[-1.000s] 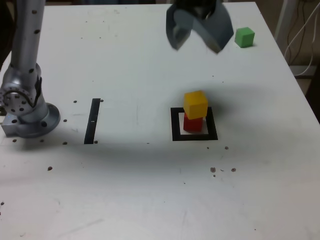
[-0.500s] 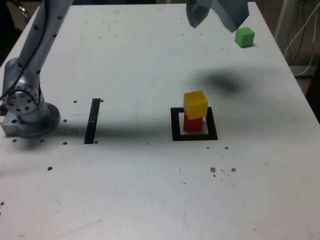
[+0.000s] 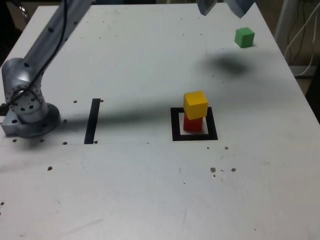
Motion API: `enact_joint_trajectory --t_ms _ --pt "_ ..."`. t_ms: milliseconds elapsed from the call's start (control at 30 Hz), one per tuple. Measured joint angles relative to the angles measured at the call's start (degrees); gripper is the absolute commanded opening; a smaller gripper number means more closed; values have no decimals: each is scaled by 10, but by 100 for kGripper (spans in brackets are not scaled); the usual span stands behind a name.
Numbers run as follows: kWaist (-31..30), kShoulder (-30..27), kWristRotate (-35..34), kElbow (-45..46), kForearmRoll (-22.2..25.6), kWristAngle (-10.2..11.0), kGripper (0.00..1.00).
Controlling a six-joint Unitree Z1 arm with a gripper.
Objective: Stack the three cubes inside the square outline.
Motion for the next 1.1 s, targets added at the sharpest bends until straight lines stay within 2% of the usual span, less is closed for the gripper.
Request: enact_joint_trajectory --t_ms 500,867,1100 --pt "0 124 20 -136 3 -5 99" --pt "3 149 20 -160 -24 33 97" --pt "7 168 21 -160 -44 34 95"
